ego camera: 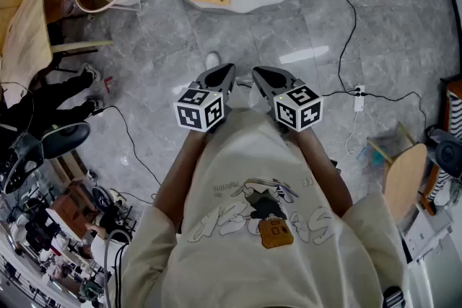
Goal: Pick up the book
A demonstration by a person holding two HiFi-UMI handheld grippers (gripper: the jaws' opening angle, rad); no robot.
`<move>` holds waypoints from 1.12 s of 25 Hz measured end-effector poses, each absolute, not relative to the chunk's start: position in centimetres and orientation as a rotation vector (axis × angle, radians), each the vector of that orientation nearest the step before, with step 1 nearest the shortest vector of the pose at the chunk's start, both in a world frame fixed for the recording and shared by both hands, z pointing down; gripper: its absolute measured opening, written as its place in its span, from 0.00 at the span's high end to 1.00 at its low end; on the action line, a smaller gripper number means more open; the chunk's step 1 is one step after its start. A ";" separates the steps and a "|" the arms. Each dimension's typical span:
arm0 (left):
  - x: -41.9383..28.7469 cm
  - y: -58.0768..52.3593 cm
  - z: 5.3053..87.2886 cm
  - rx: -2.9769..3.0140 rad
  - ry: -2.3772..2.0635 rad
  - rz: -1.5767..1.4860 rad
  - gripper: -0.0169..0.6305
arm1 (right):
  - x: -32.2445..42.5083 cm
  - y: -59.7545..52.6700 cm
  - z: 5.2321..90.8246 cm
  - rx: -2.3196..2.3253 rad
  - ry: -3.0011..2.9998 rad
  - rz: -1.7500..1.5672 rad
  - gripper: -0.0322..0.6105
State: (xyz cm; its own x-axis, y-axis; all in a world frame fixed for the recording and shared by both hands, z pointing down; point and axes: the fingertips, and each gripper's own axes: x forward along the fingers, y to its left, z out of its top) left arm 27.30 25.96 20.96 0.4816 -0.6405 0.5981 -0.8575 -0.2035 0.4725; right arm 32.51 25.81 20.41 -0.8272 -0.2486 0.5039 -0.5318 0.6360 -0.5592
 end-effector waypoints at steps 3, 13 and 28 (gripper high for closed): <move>26.8 30.7 20.8 1.972 -1.242 0.394 0.96 | 30.8 29.5 19.9 0.588 -2.480 0.980 0.91; 19.3 44.3 21.2 1.883 -1.316 0.329 0.96 | 24.8 42.1 20.9 0.654 -2.409 0.993 0.91; 10.4 56.6 19.5 1.930 -1.318 0.228 0.96 | 19.2 52.7 19.2 0.873 -2.392 0.881 0.91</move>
State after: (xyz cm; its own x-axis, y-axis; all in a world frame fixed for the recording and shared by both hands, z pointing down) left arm 10.43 56.59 19.48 0.4478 -0.7159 0.5357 -0.8541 -0.1651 0.4932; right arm 19.21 52.67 19.19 -0.7021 -0.4057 0.5852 -0.6884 0.5969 -0.4121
